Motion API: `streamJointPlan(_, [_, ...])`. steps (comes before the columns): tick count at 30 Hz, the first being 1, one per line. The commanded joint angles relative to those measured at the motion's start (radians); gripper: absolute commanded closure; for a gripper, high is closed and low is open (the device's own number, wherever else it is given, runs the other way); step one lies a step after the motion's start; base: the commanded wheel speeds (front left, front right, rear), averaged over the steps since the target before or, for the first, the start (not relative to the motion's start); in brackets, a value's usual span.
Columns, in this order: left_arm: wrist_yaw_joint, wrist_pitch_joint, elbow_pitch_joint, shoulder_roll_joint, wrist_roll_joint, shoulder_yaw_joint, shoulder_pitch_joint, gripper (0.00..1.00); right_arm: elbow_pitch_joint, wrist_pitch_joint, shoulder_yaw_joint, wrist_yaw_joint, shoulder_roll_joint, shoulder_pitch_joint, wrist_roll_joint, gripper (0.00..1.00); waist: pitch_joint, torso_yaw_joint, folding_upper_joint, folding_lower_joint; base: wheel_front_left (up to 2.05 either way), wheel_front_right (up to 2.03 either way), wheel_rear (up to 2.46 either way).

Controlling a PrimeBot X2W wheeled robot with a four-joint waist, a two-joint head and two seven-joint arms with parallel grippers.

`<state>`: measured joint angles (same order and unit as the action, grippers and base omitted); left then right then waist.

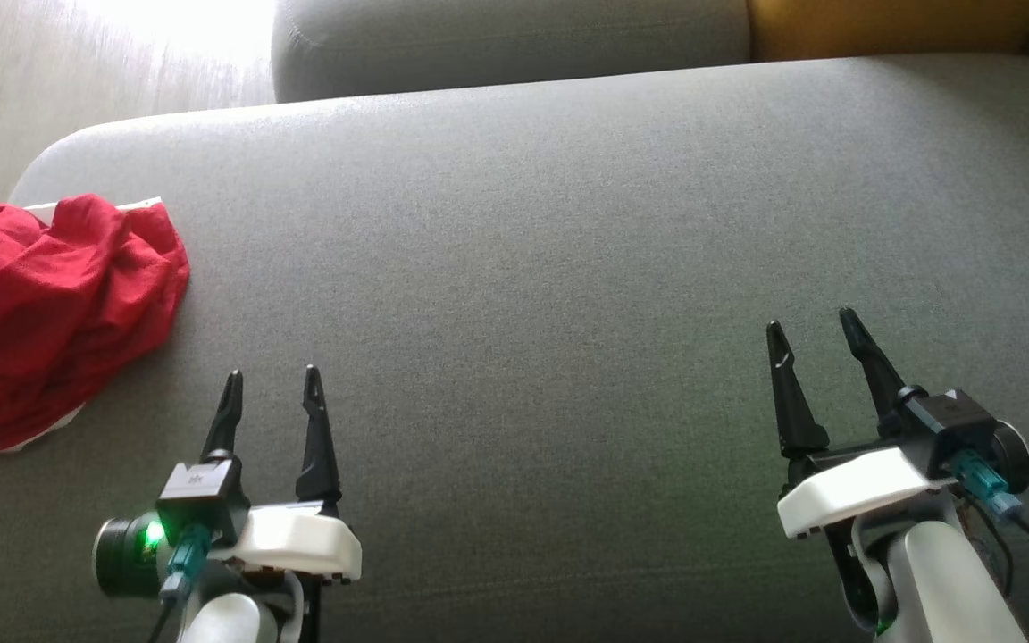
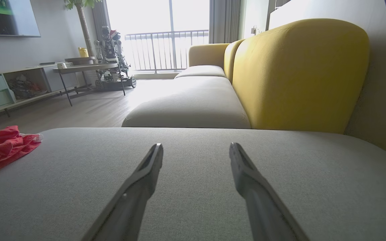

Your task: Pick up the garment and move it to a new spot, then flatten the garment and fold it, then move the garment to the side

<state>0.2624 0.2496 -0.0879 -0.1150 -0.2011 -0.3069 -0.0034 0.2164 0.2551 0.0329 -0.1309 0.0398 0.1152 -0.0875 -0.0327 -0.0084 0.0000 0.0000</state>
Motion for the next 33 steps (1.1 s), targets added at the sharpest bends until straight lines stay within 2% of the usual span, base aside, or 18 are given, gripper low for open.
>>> streamJointPlan(1, [-0.01, 0.012, 0.025, 0.004, 0.014, 0.046, -0.028, 0.0, -0.028, 0.007, 0.022, 0.0, 0.01, 0.046, 0.006, 0.0, 0.001, 0.0, 0.0, 0.0, 0.0, 0.0, 0.0])
streamJointPlan(8, [-0.059, 0.012, 0.005, 0.036, 0.051, 0.093, -0.019, 0.0, -0.02, 0.007, 0.022, 0.0, 0.01, 0.05, 0.007, 0.0, 0.002, 0.0, 0.0, 0.0, 0.0, 0.0, 0.0])
streamJointPlan(16, [-0.09, 0.012, -0.009, 0.055, 0.077, 0.123, -0.018, 0.0, -0.022, 0.007, 0.019, 0.0, 0.01, 0.047, 0.006, 0.0, 0.001, 0.007, 0.0, 0.0, 0.0, 0.0, 0.0])
streamJointPlan(21, [-0.098, 0.012, -0.011, 0.06, 0.093, 0.134, -0.024, 0.0, -0.06, 0.007, 0.04, 0.0, 0.01, 0.041, -0.008, 0.0, -0.004, 0.061, 0.0, 0.0, 0.0, 0.0, 0.0])
streamJointPlan(33, [-0.11, 0.012, 0.02, 0.063, 0.107, 0.18, -0.009, 0.0, -0.095, 0.007, 0.076, 0.0, 0.01, 0.016, -0.014, 0.0, -0.01, 0.26, 0.0, 0.0, 0.0, 0.0, 0.0])
